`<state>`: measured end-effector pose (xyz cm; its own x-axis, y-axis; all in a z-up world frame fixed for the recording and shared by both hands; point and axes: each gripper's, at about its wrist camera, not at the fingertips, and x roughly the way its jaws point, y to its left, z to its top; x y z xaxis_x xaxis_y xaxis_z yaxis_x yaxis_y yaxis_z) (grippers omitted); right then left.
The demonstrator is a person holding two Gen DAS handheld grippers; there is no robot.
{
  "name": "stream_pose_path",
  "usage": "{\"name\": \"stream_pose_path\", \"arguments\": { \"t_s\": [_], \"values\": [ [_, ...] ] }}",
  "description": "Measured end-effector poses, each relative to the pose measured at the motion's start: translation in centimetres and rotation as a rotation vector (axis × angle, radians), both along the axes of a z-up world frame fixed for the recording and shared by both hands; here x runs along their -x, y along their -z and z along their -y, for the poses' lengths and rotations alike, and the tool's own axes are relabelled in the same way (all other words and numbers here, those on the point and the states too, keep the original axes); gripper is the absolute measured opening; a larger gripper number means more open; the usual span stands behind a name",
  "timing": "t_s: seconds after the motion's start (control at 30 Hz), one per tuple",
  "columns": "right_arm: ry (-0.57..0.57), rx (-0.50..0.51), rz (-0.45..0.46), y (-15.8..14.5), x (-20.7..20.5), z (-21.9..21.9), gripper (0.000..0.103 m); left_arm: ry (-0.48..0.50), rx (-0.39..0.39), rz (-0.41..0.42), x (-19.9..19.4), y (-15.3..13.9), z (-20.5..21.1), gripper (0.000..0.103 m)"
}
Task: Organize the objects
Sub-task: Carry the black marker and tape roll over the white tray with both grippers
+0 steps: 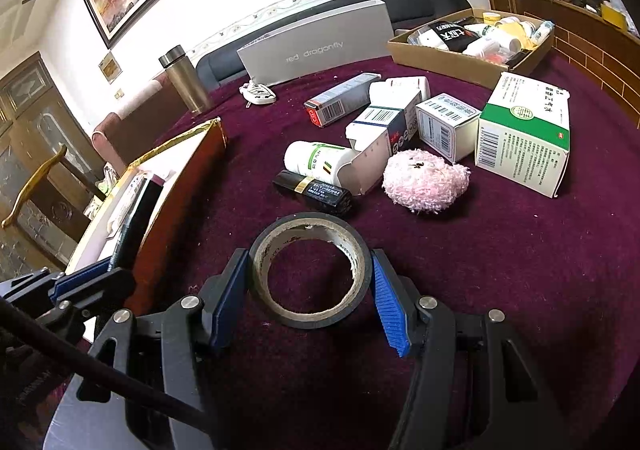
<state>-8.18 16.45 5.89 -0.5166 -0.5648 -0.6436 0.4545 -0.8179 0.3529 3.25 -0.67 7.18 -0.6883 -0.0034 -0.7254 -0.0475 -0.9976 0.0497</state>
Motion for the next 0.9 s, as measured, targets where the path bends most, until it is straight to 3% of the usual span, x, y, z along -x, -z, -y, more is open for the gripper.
{"name": "stream_pose_path", "arguments": {
  "t_s": [0.9],
  "values": [
    [0.007,-0.011,0.002,0.3,-0.1,0.1,0.058,-0.051,-0.031,-0.046,-0.9,-1.0,3.1,0.012]
  ]
}}
